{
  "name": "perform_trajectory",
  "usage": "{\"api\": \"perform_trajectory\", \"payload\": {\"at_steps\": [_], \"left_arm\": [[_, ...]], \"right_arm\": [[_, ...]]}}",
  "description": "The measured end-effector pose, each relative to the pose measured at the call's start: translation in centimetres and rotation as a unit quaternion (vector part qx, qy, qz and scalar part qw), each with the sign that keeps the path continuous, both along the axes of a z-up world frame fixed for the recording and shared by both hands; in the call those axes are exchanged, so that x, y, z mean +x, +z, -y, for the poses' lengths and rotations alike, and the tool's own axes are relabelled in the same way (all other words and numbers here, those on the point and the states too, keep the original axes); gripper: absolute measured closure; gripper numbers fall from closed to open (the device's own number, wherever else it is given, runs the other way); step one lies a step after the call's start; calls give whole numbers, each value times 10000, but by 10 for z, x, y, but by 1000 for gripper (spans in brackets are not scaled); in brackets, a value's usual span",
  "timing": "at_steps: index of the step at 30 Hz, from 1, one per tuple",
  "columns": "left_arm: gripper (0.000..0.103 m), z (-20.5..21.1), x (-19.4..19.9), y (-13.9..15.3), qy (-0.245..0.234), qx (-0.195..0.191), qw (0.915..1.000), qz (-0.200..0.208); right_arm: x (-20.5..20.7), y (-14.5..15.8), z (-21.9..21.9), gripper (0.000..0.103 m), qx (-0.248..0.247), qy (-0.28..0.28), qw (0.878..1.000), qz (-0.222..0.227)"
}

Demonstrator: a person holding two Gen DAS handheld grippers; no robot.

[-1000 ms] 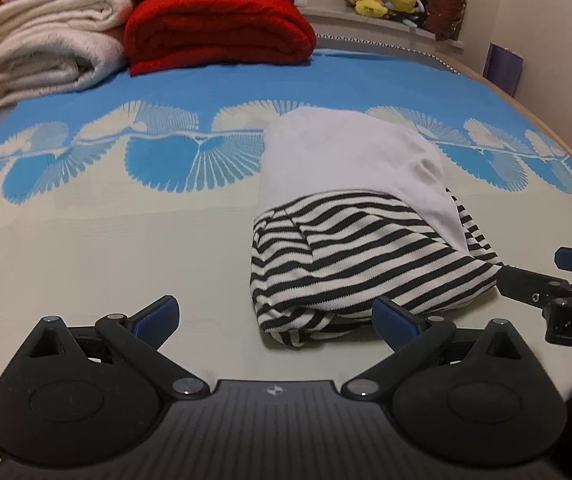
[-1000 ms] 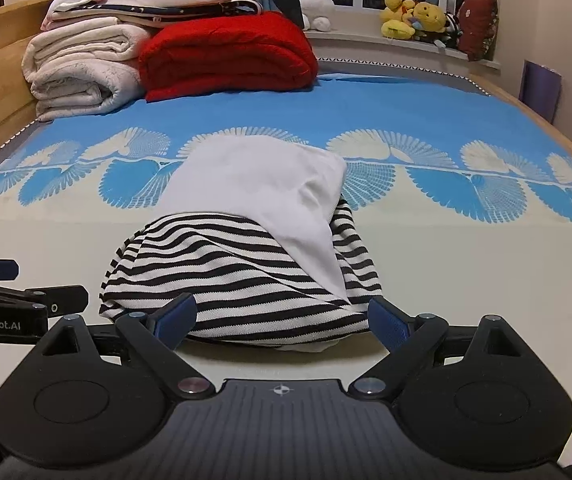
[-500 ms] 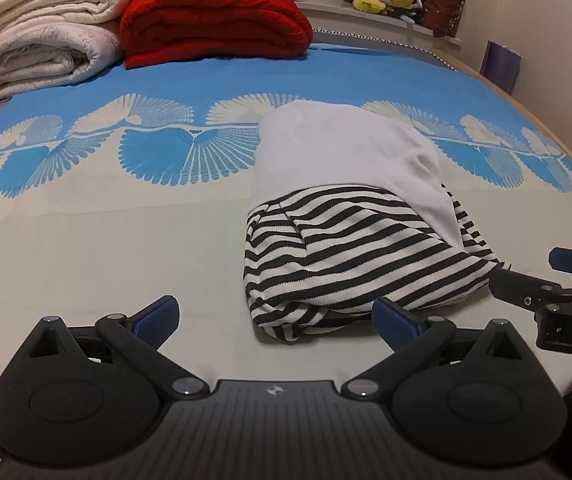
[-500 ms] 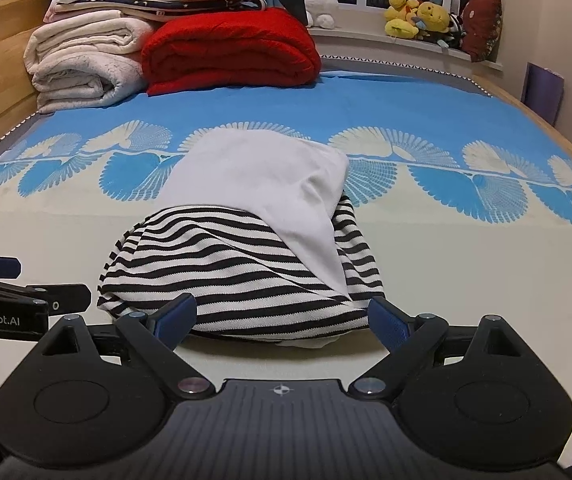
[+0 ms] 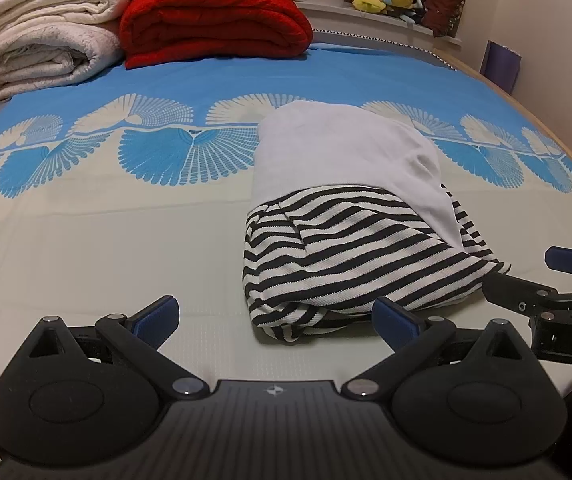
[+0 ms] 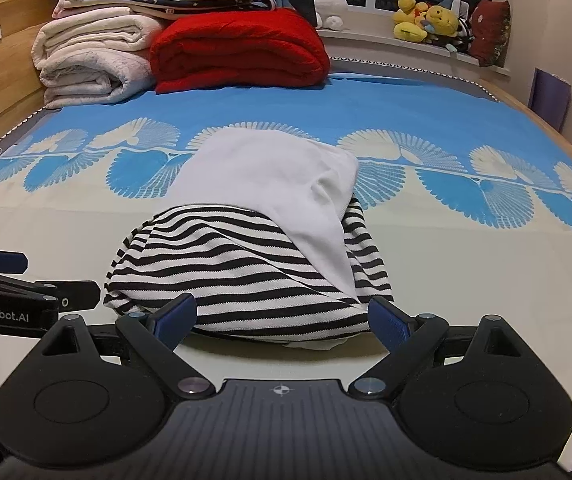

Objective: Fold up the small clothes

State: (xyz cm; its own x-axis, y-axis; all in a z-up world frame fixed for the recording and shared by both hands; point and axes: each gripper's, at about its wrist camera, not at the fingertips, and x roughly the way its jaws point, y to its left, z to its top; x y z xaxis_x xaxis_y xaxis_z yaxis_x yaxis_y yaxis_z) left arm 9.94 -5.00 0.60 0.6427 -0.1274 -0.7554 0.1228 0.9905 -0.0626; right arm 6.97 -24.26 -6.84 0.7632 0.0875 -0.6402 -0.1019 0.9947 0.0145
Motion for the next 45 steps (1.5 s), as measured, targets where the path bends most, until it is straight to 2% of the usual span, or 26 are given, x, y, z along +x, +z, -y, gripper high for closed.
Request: {"api": "perform_trajectory", "payload": {"at_steps": [45], "left_arm": [[0, -2, 1, -1, -106, 9, 9999, -4]], "right_arm": [[1, -2, -4, 10, -44, 108, 9999, -16]]}}
